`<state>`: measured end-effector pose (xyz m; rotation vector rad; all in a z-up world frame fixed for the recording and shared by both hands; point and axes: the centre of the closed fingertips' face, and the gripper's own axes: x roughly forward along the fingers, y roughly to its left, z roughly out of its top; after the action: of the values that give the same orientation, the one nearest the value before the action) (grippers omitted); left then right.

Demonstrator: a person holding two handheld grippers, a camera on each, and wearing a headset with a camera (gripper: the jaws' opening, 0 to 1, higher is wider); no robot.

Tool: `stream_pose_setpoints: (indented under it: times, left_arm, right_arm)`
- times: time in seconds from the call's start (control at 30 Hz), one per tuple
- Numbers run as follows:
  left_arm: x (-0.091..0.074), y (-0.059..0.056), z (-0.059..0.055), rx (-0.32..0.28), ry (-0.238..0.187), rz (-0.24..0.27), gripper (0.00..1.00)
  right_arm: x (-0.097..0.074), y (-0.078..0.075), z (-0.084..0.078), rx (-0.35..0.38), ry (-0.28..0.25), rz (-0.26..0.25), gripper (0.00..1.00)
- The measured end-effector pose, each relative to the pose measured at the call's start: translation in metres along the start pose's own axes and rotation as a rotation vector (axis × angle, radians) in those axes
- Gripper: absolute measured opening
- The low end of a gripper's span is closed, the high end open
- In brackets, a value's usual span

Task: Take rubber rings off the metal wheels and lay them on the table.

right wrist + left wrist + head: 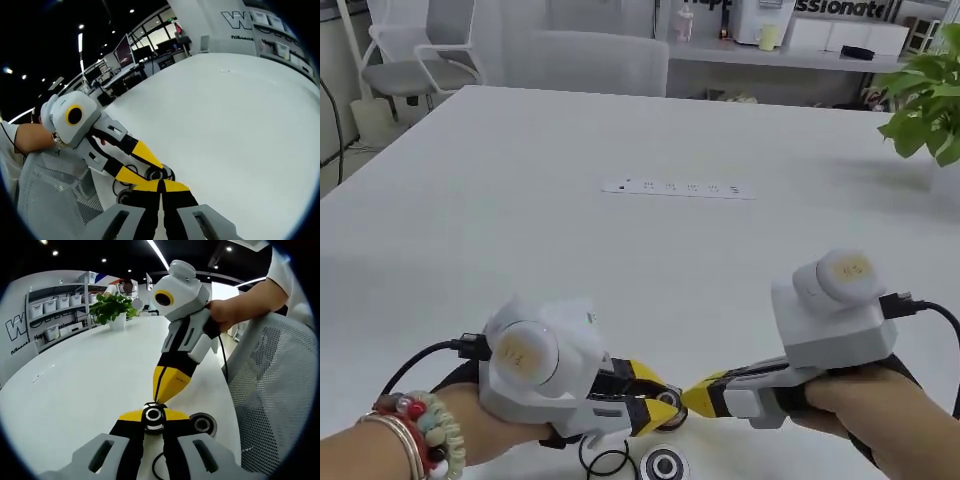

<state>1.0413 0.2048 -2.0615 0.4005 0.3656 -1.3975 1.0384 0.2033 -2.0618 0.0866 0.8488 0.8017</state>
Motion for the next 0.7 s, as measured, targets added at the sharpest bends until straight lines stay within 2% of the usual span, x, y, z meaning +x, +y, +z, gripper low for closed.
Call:
stream_pose_setpoints:
  times: [0.2, 0.27, 0.3, 0.33, 0.37, 0.4, 0.47, 0.7]
  left_arm:
    - [0.000, 0.000, 0.000, -0.001, -0.002, -0.001, 0.09]
    - [0.000, 0.000, 0.000, -0.002, -0.003, -0.001, 0.09]
    - [0.000, 0.000, 0.000, -0.003, -0.003, 0.000, 0.09]
    - [0.000, 0.000, 0.000, -0.004, -0.004, 0.000, 0.09]
    - [0.000, 0.000, 0.000, -0.005, -0.005, 0.000, 0.09]
    - [0.000, 0.000, 0.000, -0.009, -0.009, 0.002, 0.09]
    - [0.000, 0.000, 0.000, -0.010, -0.015, 0.002, 0.09]
    - [0.001, 0.000, 0.000, -0.016, -0.017, 0.005, 0.09]
  right_arm:
    - [0.001, 0.006, 0.004, -0.020, -0.011, 0.018, 0.00]
    - [0.001, 0.011, 0.010, -0.014, -0.039, 0.043, 0.00]
    - [0.002, 0.012, 0.007, -0.012, -0.014, 0.039, 0.00]
    - [0.003, 0.008, 0.008, -0.058, -0.016, 0.006, 0.00]
    - [0.003, 0.013, 0.008, -0.062, -0.022, 0.022, 0.00]
    - [0.003, 0.017, 0.014, -0.034, -0.048, 0.048, 0.00]
    - [0.003, 0.011, 0.011, -0.034, -0.033, 0.019, 0.00]
    - [0.002, 0.005, 0.009, -0.003, -0.032, -0.008, 0.00]
